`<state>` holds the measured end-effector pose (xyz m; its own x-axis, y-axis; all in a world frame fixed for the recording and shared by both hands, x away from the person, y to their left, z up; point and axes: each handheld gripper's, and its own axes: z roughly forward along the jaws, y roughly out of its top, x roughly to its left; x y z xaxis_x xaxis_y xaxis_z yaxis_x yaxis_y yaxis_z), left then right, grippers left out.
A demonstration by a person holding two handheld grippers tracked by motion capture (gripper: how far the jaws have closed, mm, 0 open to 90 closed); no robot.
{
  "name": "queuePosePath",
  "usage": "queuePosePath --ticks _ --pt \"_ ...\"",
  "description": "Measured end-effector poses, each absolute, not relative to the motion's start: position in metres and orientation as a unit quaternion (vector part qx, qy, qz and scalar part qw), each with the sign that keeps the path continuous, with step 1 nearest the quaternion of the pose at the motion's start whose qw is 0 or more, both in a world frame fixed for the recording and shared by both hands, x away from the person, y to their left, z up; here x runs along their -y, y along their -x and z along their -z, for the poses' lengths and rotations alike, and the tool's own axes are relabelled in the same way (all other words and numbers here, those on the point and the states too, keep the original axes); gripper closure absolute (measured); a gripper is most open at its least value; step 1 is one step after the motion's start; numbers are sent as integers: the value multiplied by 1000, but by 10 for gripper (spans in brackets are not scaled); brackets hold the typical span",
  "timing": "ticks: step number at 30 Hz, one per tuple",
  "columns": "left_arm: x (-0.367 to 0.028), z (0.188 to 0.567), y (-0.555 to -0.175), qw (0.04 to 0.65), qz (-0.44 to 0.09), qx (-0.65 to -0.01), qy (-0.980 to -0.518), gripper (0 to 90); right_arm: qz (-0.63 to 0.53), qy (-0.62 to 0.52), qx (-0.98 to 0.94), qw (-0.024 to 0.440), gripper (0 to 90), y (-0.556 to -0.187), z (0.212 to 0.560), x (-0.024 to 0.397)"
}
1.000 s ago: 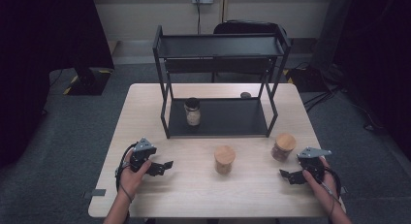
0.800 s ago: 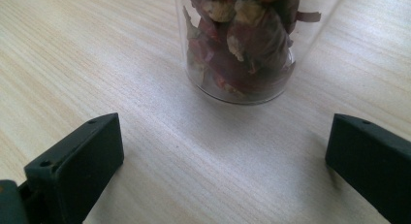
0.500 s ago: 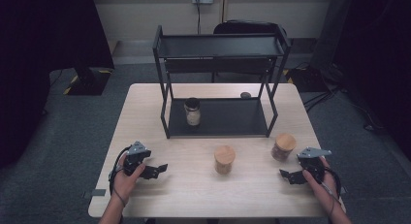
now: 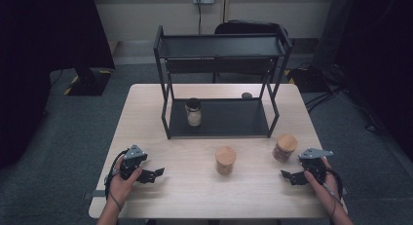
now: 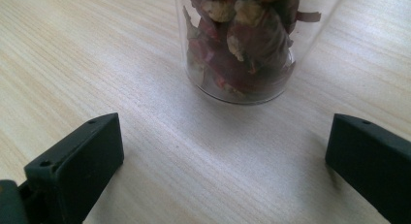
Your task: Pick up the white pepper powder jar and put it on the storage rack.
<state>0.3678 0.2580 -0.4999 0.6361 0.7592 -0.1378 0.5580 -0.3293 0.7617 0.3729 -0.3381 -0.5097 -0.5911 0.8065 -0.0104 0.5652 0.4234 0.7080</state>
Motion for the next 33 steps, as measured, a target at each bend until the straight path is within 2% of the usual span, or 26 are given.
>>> queuePosePath --ticks 33 --pt "-273 508 -350 374 -133 -403 -825 29 -340 -416 -825 177 0 -373 510 338"
